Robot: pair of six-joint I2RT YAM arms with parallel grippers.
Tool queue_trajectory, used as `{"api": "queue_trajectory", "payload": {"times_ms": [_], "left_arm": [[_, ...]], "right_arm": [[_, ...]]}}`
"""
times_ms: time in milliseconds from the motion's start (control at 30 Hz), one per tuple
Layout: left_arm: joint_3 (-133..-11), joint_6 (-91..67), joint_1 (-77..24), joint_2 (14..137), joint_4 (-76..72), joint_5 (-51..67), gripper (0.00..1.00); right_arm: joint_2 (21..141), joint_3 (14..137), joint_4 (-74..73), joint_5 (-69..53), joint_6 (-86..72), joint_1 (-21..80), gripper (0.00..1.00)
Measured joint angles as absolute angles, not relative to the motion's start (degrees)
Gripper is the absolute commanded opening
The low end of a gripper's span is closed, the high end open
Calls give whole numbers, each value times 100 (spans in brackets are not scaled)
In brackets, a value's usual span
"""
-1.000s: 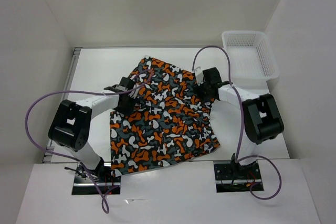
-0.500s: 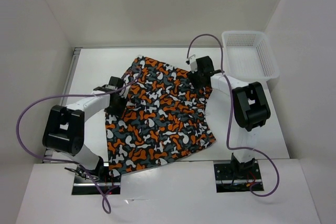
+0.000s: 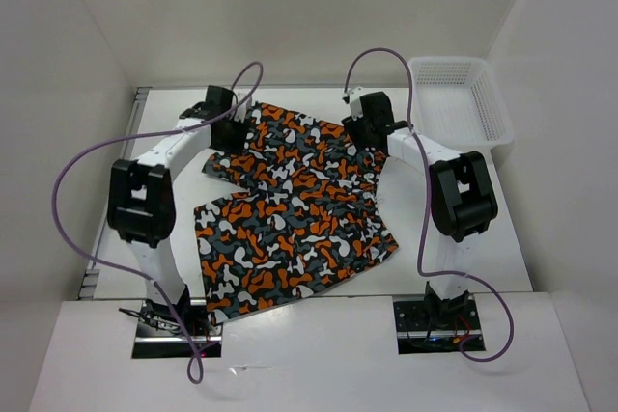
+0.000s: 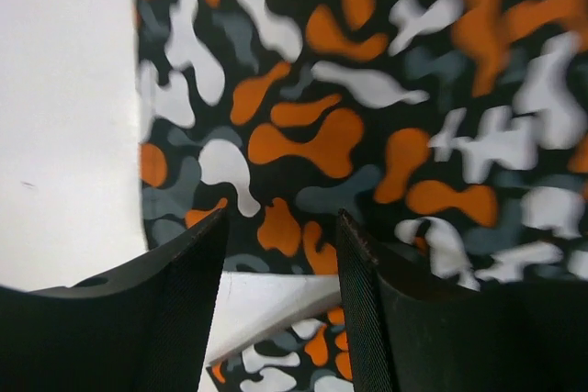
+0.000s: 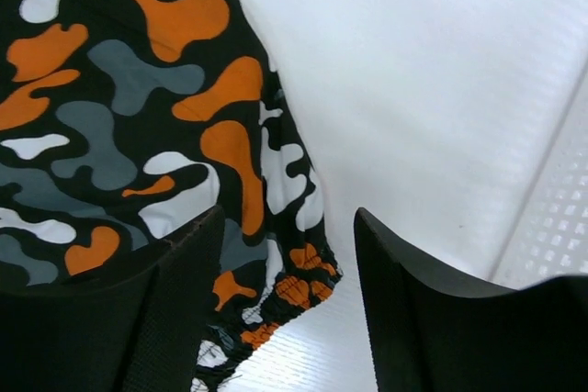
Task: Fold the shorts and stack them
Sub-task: Fold the shorts
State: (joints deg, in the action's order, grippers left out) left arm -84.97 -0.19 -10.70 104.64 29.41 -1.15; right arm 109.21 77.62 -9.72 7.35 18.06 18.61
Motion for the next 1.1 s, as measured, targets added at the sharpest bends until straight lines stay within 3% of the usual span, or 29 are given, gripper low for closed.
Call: {"api": "queue_trajectory", "payload": {"times_ms": [167, 567, 867, 1000, 1033, 1100], "left_arm": [[-8241, -19, -886, 11249, 3089, -484, 58], [-7301, -19, -617, 10949, 2650, -1138, 58], [-7262, -21, -631, 10910, 2639, -1179, 58], [-7262, -21, -631, 10860, 2891, -1175, 58], [-7266, -19, -631, 10831, 2995, -1170, 58], [-7328, -21, -631, 10753, 3271, -1098, 58]], "right_arm": [[10921, 7760, -893, 862, 1848, 1758, 71], [11295, 7723, -799, 541, 2394, 1466, 73], [11579, 7721, -1085, 128, 2606, 1393, 78], [11813, 8077, -1409, -113, 2714, 1341, 57], [11893, 8195, -1466, -145, 2731, 1334, 43], [12036, 8372, -1540, -246, 2779, 1328, 26]]}}
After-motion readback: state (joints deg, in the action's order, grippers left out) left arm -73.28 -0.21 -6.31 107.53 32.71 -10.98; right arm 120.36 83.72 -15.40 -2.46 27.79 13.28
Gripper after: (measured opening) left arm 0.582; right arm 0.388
